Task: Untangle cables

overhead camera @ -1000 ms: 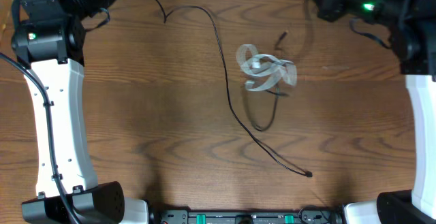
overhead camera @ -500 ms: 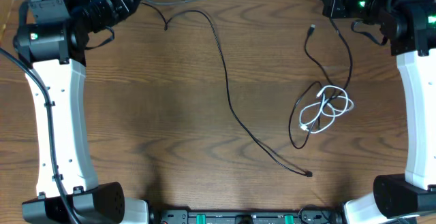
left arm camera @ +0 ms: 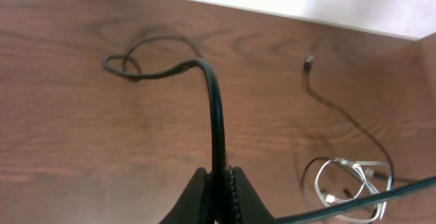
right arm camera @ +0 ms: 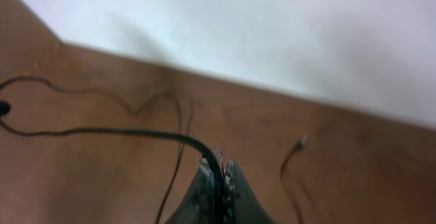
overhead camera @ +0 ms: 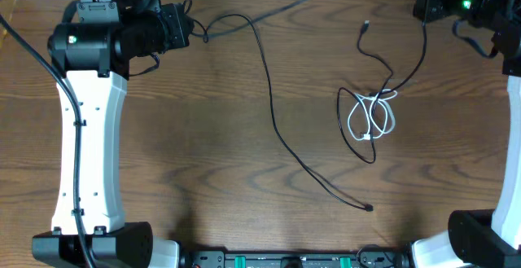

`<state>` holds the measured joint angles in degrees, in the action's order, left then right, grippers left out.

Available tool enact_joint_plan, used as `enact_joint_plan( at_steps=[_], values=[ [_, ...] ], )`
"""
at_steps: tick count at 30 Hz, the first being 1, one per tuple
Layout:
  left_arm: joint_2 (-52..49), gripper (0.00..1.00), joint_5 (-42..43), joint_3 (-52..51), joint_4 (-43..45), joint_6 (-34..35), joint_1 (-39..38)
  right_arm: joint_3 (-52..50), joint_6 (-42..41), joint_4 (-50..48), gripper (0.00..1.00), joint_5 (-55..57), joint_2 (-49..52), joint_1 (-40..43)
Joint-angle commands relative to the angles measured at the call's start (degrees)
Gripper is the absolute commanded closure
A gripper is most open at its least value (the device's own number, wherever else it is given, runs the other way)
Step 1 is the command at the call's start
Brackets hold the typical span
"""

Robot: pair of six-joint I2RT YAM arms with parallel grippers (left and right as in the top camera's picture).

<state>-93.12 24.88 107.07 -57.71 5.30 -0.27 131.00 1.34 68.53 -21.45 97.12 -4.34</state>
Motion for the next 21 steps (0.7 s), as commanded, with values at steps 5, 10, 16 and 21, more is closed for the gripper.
enact_joint_plan(
  at_steps=[5, 10, 16, 21],
  values=[
    [-1.2, 0.93, -4.0, -3.0, -4.2, -4.3, -4.0, -2.9, -2.7, 2.0, 0.99, -0.3, 12.1, -11.5],
    [-1.2, 0.93, -3.9, -3.1, -4.4, -4.1, -4.4, -2.9, -12.8, -0.6, 0.99, -0.6, 21.7, -17.4],
    [-1.2, 0.92, -3.9, -3.8, -4.7, -2.3, -4.4, -2.9, -17.6, -7.6, 0.92, -3.7, 29.4, -22.9],
    [-1.2, 0.83, -4.0, -3.9, -4.8, -2.6, -4.4, -2.8, -15.1, -5.2, 0.09, -2.5, 27.1, -20.5]
  ],
)
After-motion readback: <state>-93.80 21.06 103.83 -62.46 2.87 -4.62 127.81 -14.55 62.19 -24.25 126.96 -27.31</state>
